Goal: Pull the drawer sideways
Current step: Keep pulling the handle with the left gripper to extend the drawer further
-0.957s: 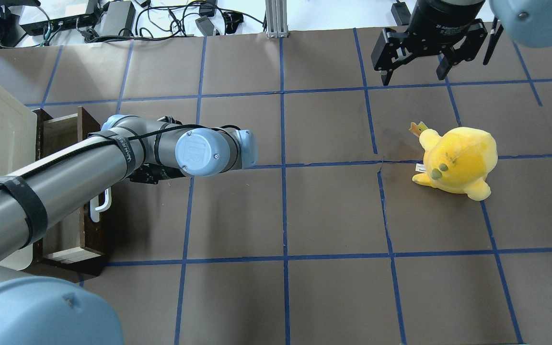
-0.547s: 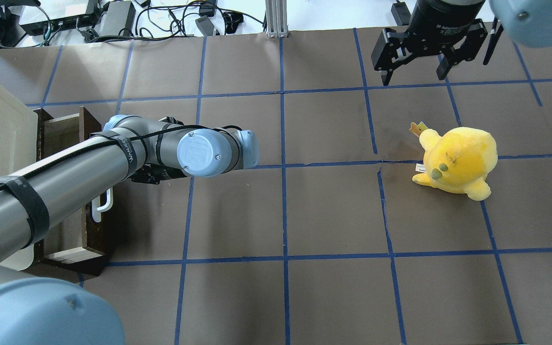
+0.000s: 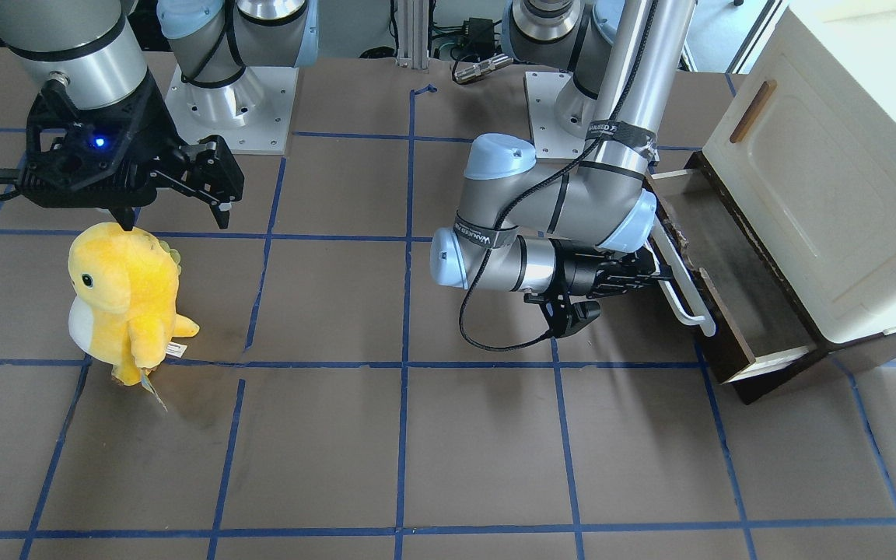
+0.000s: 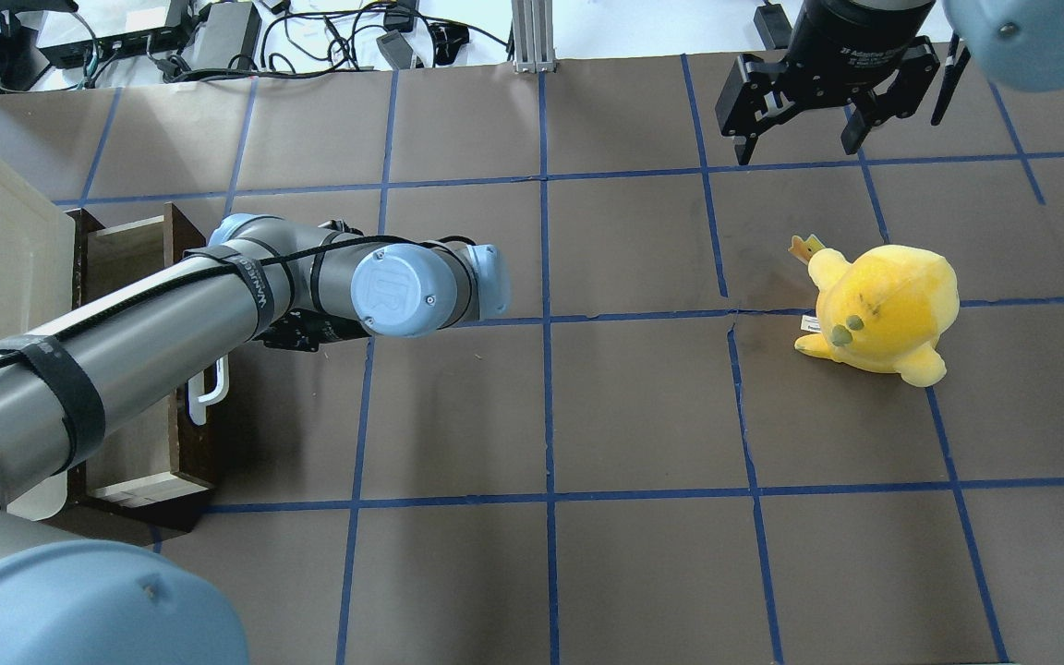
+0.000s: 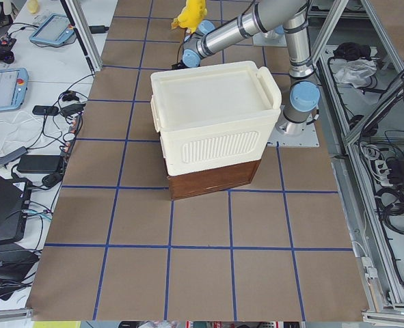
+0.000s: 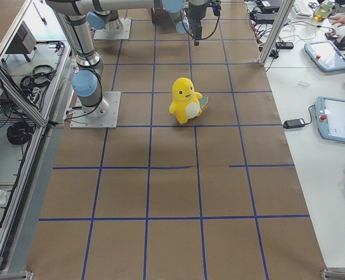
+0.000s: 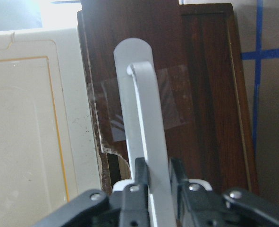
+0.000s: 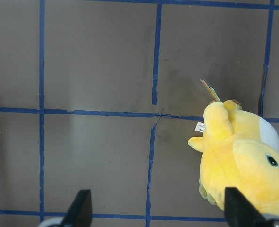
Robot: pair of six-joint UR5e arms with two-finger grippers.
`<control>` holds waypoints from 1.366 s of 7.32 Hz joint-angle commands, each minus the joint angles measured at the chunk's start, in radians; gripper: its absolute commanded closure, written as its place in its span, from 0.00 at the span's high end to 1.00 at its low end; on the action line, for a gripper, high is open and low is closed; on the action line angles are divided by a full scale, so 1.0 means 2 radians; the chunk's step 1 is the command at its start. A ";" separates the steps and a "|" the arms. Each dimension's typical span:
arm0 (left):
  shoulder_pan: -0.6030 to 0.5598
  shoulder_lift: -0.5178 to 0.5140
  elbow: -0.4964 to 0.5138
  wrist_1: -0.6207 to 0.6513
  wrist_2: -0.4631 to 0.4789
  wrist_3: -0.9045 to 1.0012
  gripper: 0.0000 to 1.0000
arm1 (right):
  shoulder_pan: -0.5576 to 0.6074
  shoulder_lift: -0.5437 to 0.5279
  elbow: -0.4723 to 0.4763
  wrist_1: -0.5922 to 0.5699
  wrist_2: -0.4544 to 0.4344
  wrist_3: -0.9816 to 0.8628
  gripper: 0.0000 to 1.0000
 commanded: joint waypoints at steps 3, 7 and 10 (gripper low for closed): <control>-0.002 0.005 0.002 0.000 0.000 0.008 0.99 | 0.000 0.000 0.000 0.000 0.000 0.000 1.00; -0.004 0.029 0.020 0.001 -0.057 0.056 1.00 | 0.000 0.000 0.000 0.000 0.000 0.000 1.00; -0.003 0.096 0.112 0.004 -0.256 0.231 1.00 | 0.000 0.000 0.000 0.000 0.000 0.000 1.00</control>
